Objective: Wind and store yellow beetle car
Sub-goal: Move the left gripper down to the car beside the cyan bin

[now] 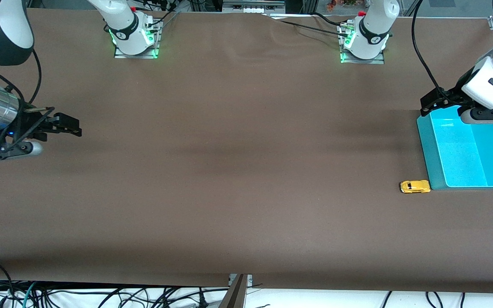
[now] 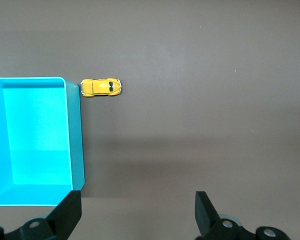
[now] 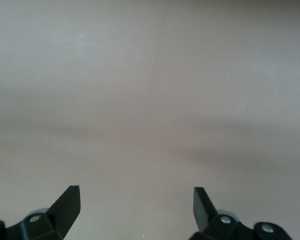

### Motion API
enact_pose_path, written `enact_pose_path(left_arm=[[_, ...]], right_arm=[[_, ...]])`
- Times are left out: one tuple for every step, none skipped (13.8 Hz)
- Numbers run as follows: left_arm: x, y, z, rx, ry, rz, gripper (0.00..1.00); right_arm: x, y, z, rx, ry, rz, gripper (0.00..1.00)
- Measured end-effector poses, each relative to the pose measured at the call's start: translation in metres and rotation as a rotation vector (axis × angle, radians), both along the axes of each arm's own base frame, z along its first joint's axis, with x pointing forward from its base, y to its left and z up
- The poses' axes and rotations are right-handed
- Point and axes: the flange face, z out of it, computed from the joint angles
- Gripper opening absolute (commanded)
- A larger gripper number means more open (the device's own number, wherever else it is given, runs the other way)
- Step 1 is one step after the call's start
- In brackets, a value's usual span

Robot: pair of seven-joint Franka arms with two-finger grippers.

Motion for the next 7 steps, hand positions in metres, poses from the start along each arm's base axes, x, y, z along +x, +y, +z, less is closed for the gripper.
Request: enact_pose_path(left_arm=[[0.000, -0.001, -0.001, 0.000, 0.003, -0.001, 1.00], [0.000, -0.001, -0.002, 0.000, 0.006, -0.002, 1.00], [0.000, -0.002, -0.003, 0.001, 0.015, -0.005, 1.00], [-0.003, -0.003, -0.005, 0.002, 0.040, -0.007, 1.00], [-0.006, -0.004, -0.007, 0.004, 0.065, -0.009, 1.00], [-0.007, -0.004, -0.009, 0.005, 0.078, -0.011, 1.00], [-0.007, -0.004, -0.011, 0.005, 0.087, -0.012, 1.00]], right_arm=[[0.001, -0.008, 0.000, -0.004, 0.000, -0.013, 1.00], [0.001, -0.014, 0.000, -0.007, -0.001, -0.023, 1.00], [0.001, -0.017, 0.002, -0.008, -0.005, -0.028, 1.00], [0.001, -0.018, 0.007, -0.008, -0.014, -0.030, 1.00], [0.001, -0.018, 0.014, -0.011, -0.029, -0.029, 1.00], [0.000, -0.018, 0.023, -0.019, -0.046, -0.029, 1.00], [-0.001, -0.020, 0.030, -0.029, -0.060, -0.030, 1.00]])
